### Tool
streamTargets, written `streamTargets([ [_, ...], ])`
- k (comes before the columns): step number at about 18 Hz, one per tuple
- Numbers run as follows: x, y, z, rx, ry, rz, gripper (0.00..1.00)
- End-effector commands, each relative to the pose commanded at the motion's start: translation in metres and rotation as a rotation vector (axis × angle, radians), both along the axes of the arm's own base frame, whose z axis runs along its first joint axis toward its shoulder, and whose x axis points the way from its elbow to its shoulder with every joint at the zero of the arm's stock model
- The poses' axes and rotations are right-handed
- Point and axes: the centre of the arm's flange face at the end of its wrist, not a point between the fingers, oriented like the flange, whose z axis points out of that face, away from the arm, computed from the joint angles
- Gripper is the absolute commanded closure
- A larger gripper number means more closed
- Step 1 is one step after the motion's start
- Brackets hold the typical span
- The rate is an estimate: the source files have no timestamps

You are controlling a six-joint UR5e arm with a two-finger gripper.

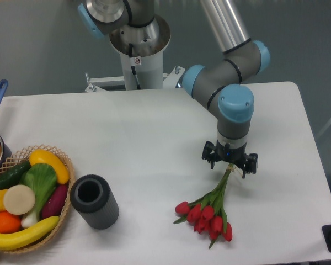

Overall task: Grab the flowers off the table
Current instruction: 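Lower the open gripper toward the green tulip stems, then close the gripper around the tulip stems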

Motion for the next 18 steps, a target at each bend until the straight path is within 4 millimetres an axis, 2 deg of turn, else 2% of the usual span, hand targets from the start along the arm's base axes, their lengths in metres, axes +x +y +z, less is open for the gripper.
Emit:
streamTargets([
  [6, 0.009, 0.025, -0.023, -0.006, -0.022, -0.007, 0.00],
  [7, 0.008, 0.026, -0.021, -0.001, -0.018, -0.005, 0.01],
  [8, 0.005, 0.028, -0.017, 0.007, -0.012, -0.006, 0.15],
  [9, 0.003, 0.029, -0.014, 0.011, -0.008, -0.005, 0.36],
  [11, 0.001, 0.030, -0.011, 0.006, 0.008, 0.001, 0.66],
  [13, -0.008, 0.036, 0.003, 0.020, 0.037, 0.004, 0.76],
  [15, -0.010, 0.041, -0.001, 0.020, 0.036, 0.015, 0.96],
  [16, -0.010, 0.042, -0.001, 0.017, 0.037, 0.016, 1.00],
  [18, -0.011, 0.039, -0.003, -0.008, 0.050, 0.021, 1.00],
])
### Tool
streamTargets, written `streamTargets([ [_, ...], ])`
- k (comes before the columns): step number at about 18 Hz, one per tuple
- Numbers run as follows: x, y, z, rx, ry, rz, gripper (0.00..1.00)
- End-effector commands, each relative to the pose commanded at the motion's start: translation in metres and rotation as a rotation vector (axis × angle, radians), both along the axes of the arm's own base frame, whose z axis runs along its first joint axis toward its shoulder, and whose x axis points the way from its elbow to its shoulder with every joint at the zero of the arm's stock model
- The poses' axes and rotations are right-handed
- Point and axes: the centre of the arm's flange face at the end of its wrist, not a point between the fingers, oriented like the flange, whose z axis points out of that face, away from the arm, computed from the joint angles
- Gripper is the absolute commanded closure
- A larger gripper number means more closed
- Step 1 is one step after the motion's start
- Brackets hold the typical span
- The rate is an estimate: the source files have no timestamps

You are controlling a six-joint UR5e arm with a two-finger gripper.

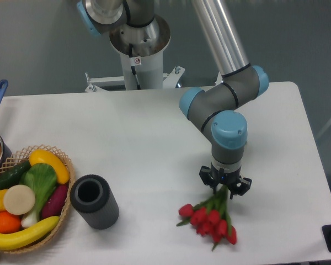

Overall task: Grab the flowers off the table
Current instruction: 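Close the gripper around the tulip stems, then lift the held red tulips up off the table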

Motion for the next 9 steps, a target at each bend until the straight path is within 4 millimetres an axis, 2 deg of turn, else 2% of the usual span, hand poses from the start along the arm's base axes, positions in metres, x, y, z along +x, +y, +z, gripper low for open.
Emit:
streamTargets([
  [2, 0.002, -0.001, -0.007, -0.036, 0.009, -0.001, 1.00],
  [4, 0.003, 0.001, -0.002, -0.037, 0.021, -0.003, 1.00],
  [9, 0.000, -0.007, 0.039, -0.004, 0.057, 0.010, 1.00],
])
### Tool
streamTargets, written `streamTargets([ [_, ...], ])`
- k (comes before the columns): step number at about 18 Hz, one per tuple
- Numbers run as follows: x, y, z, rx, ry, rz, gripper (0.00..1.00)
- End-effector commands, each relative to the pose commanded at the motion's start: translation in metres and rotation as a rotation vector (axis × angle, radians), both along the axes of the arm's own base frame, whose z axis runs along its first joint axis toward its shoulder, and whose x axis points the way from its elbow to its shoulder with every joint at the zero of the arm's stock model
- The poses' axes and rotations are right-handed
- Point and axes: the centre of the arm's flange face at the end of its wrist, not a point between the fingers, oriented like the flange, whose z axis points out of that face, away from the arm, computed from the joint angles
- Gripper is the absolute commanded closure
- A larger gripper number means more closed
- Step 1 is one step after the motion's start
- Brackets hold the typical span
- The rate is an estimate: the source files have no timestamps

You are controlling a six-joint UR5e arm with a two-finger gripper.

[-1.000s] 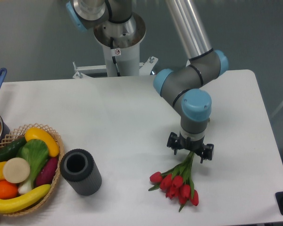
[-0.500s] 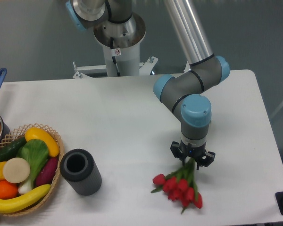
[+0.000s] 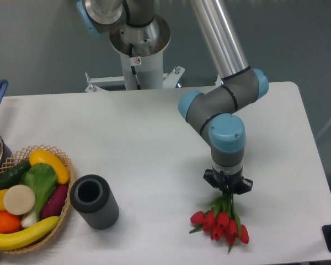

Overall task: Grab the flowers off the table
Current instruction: 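Lift the held red tulips up off the table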

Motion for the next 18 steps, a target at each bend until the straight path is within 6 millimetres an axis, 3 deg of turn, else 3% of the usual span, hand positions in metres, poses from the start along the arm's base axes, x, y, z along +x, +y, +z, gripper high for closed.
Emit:
streamTargets([
  [5, -0.021, -0.034, 0.043, -0.005, -0.005, 0.051, 1.00],
  [10, -0.074, -0.064, 0.088, 0.039, -0.038, 0.120, 1.00],
  [12, -0.086, -0.065, 0.106, 0.052, -0.023, 0.126, 1.00],
  [16, -0.094, -0.062, 0.114, 0.032, -0.047, 0.128, 1.00],
  [18, -0.099, -0.071, 0.122, 0.011, -0.081, 0.142, 1.00],
])
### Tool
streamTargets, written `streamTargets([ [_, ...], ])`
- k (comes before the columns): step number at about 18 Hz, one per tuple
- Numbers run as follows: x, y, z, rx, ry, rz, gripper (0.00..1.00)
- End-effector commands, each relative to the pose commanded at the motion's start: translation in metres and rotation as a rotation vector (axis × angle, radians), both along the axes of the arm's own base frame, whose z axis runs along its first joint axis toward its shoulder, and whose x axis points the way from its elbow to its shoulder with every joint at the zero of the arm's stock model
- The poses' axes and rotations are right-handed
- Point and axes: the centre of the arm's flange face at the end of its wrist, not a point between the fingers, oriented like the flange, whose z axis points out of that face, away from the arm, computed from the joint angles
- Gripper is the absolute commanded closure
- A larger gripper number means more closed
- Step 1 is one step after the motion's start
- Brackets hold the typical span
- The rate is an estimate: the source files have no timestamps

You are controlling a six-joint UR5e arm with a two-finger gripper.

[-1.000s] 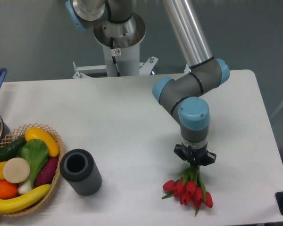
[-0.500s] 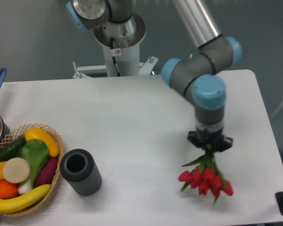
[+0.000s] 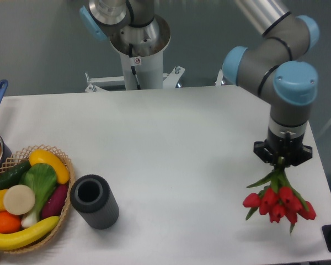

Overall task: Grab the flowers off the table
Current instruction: 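Lift the held red tulips up off the table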

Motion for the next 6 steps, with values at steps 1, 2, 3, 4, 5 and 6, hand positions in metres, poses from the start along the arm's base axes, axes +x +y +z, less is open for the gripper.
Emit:
streamTargets([
  [1, 0.0000, -0.0001, 0.0035, -0.008, -0.014, -0.009, 1.00],
  [2, 0.0006, -0.0003, 0.0043, -0.016, -0.025, -0.030, 1.00],
  [3, 0.0010, -0.0016, 0.0057, -0.021, -0.027, -0.047, 1.00],
  [4, 0.0015, -0.0019, 0.0065, -0.022, -0.028, -0.051, 1.00],
  [5, 0.0018, -0.0020, 0.0075, -0.021, -0.027, -0.051, 1.00],
  [6, 0.0020, -0.0023, 0.0068, -0.023, -0.028, -0.051, 1.00],
])
